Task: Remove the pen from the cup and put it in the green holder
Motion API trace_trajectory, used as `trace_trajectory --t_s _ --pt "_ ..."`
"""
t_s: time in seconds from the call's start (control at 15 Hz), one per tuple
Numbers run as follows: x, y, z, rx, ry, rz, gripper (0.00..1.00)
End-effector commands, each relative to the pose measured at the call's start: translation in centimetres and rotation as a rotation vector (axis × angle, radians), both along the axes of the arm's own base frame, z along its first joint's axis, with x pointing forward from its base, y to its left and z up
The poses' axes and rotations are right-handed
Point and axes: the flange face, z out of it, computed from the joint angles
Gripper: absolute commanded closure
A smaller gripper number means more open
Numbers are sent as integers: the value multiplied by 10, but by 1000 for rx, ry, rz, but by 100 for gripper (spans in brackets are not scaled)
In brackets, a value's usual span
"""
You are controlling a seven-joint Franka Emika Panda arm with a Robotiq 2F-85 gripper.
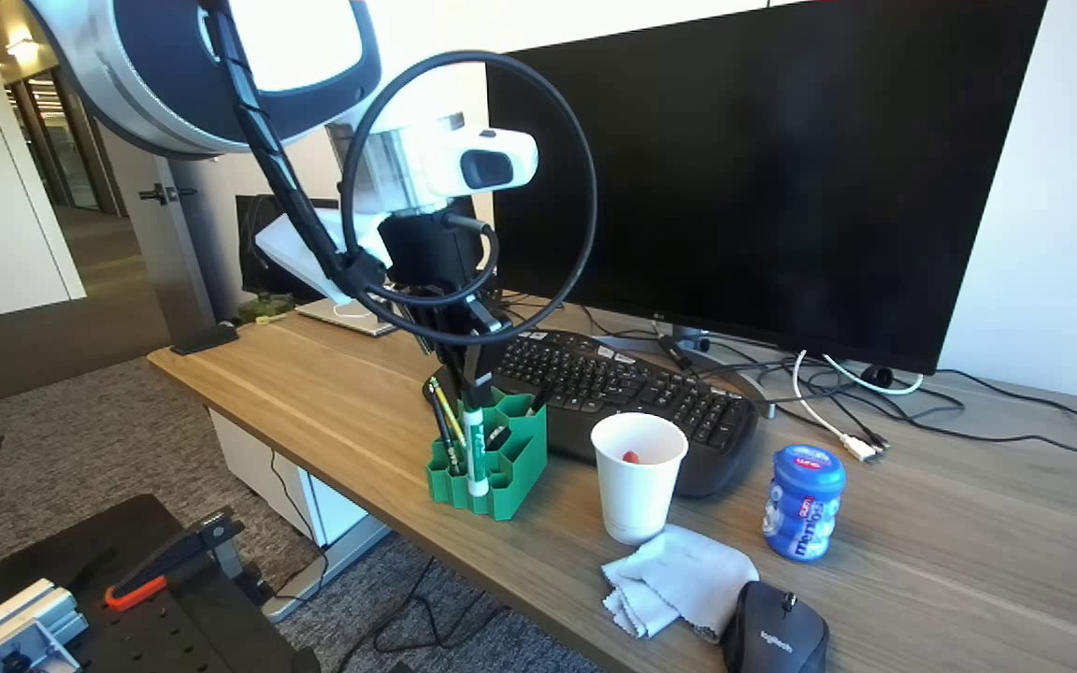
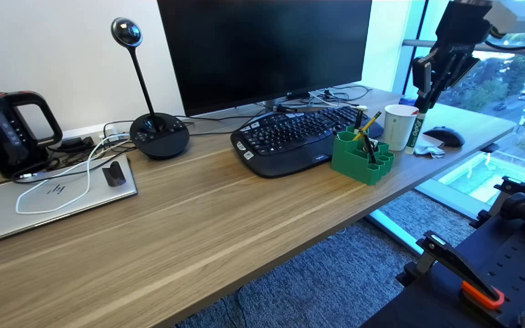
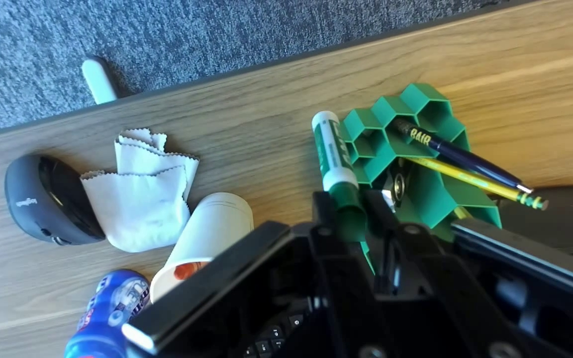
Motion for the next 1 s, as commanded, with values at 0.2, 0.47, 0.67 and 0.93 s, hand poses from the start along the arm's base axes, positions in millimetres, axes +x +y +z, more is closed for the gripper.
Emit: trace_trajectory --t_s 0.2,0.47,0.67,0.93 --pt "15 1 -1 1 -35 -16 95" --pt "22 1 -3 2 -56 -17 95" --pt "22 0 -10 -3 -50 -14 95" --pt "22 1 -15 0 -38 -15 95"
